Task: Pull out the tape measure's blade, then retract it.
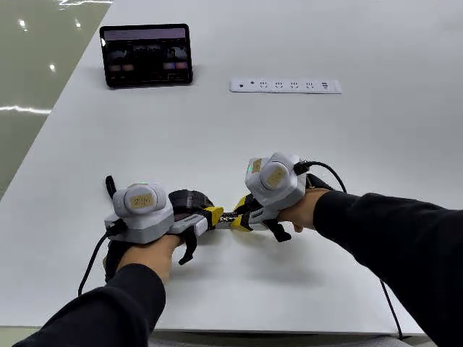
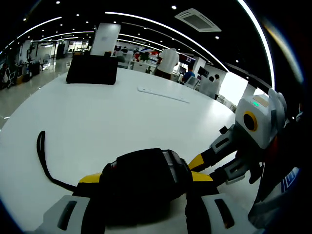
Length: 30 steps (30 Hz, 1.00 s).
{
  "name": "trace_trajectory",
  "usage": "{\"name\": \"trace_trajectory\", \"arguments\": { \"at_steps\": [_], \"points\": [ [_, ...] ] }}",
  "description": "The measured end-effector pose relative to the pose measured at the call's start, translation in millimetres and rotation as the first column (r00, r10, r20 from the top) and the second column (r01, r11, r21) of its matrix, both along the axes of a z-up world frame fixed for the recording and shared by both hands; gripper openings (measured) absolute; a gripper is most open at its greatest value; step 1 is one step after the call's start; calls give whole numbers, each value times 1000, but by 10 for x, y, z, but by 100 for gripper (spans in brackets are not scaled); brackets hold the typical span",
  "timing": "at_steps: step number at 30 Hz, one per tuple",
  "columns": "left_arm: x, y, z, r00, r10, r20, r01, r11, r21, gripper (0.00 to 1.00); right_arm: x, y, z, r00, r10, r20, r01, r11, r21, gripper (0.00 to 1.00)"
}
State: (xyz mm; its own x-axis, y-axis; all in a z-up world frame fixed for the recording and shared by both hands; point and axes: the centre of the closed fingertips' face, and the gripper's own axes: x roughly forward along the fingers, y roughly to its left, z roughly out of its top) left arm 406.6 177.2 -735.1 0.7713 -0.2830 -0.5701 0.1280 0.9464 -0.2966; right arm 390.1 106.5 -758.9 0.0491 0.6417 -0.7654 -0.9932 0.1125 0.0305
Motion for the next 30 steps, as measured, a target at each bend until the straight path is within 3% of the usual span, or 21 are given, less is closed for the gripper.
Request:
{"name": "trace_trajectory", "arguments": {
  "at_steps": [12,17,21,22,24,25,26,28,30],
  "points": [
    [13,11,9,1000,11,13,-11,1000,-16,62,22,79,3,1000,9,5,-9,1000,-9,9],
    [17,12,6,1000,8,21,-8,1000,0,62,11,83,1,1000,7,3,-7,1000,-13,9],
    [10,22,3,999,16,37,-18,997,70,64,4,87,2,1000,10,18,-10,1000,-12,10],
    [19,36,27,998,9,58,-15,994,109,64,0,87,3,1000,12,21,-11,1000,-12,10],
    [78,65,149,989,-45,142,12,974,225,64,2,86,3,1000,9,18,-9,1000,-8,10],
    [68,50,140,989,-73,131,37,966,257,63,1,86,1,1000,7,15,-7,1000,-6,10],
    [41,20,110,995,-36,92,17,980,200,63,2,86,-1,1000,6,14,-6,1000,-5,10],
    [47,51,98,998,-36,59,23,980,198,61,3,83,2,1000,7,16,-7,1000,-6,10],
    [34,55,95,997,-38,60,25,979,200,60,3,82,2,1000,9,16,-8,1000,-7,10]
  ]
}}
